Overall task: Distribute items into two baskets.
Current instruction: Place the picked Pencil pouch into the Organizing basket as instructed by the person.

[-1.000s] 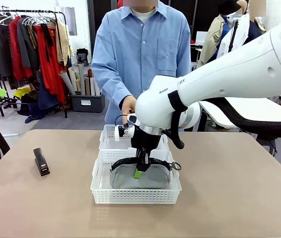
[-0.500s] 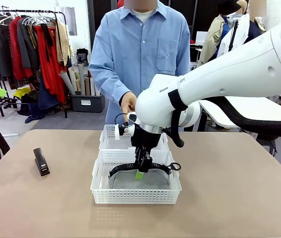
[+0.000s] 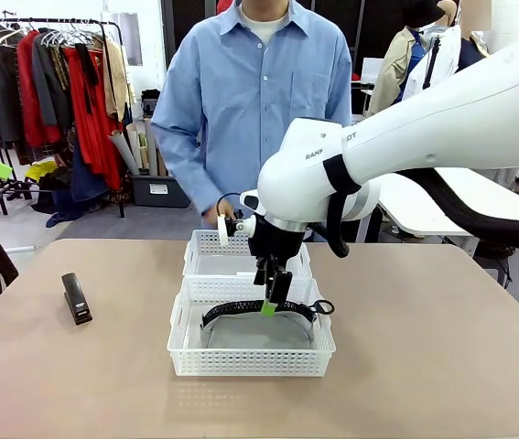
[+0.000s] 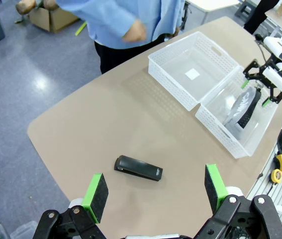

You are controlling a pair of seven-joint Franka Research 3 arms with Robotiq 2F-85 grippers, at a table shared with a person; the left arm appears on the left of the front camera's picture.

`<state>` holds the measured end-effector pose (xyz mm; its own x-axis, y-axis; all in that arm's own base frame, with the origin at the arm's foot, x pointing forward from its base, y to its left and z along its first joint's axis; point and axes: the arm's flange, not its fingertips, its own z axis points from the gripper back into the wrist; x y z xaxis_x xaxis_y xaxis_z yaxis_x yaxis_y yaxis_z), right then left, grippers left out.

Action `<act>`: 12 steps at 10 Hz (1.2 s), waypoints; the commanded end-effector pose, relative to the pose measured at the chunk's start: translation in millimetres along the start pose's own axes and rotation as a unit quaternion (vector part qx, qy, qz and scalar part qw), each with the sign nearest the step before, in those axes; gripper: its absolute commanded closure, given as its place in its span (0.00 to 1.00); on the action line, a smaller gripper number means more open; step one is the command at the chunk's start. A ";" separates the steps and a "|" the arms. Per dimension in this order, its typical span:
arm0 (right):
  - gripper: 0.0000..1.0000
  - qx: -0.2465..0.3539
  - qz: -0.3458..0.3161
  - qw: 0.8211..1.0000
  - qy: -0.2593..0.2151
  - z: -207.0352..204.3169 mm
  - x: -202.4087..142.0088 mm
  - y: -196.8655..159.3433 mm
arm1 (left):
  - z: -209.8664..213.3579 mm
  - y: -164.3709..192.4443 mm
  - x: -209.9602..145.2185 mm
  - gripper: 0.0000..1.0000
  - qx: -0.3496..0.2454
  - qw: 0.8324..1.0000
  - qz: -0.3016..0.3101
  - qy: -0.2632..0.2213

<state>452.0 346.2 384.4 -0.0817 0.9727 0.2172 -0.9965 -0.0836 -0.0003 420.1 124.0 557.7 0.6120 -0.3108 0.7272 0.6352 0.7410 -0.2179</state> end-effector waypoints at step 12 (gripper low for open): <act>0.00 -0.068 0.031 0.996 0.038 63.9 -28.2 33.5 | 0.7 0.0 0.8 0.00 -0.005 1.000 -0.003 -0.004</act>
<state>419.6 299.4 438.0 -0.1527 0.9803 0.1253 -0.9813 -0.1353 -0.1372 420.1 124.1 557.8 0.6119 -0.3109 0.7273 0.6352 0.7411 -0.2177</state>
